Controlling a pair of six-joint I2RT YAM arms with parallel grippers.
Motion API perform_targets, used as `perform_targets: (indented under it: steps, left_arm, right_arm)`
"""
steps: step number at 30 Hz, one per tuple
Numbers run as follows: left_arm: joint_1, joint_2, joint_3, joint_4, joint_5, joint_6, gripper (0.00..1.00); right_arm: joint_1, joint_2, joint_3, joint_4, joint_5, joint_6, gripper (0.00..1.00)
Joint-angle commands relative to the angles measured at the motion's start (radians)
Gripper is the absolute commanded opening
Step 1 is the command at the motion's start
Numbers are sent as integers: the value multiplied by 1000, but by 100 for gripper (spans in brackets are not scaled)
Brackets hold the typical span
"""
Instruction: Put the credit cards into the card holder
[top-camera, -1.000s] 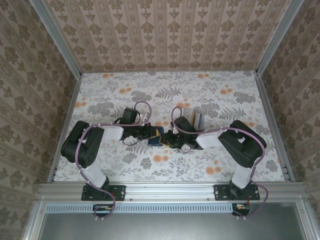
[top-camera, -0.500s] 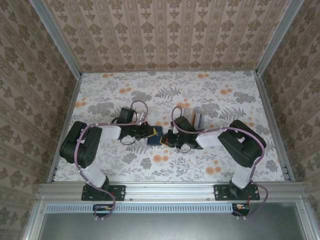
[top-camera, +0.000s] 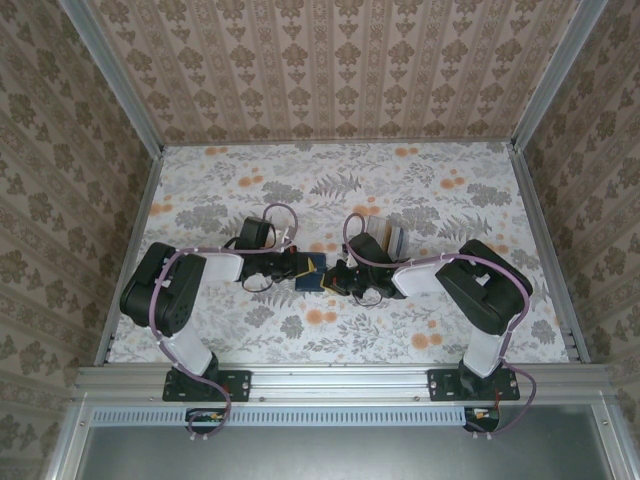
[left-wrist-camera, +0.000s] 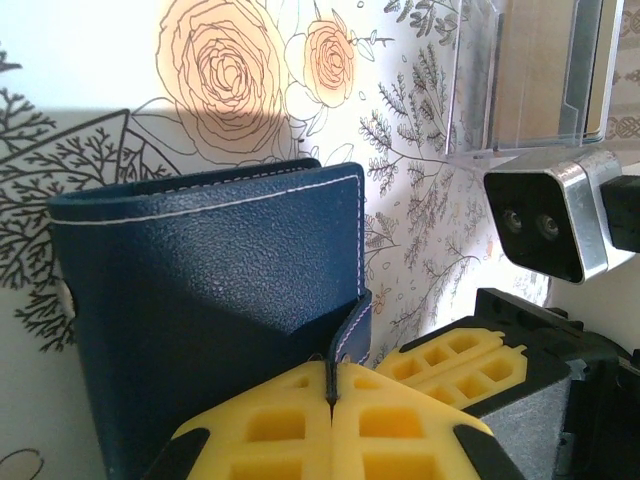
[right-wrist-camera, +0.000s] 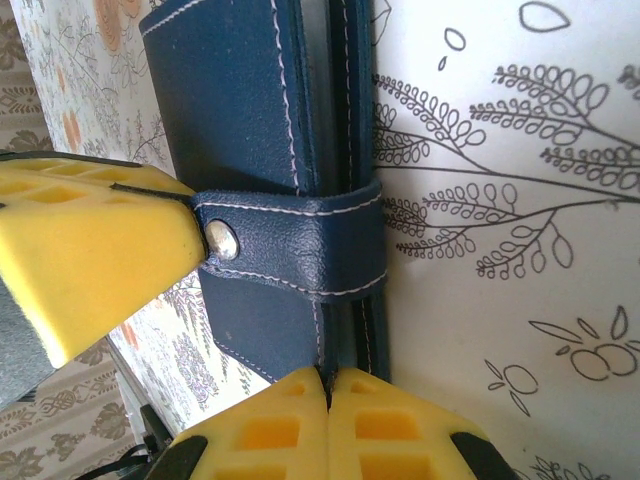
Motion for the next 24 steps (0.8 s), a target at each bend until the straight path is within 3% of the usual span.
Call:
perform_targets:
  steps: [1,17,24]
  left_arm:
    - [-1,-19,3,-42,-1,16,0]
    - [4,24,24,-143,-84,87,0]
    - [4,67,23,-138,-104,81,0]
  right_arm:
    - [-7,16,17,-62,3,-5,3]
    - [-9,21,28,-72,-8,-9,4]
    - [-9,-50,20,-101,32,-30,22]
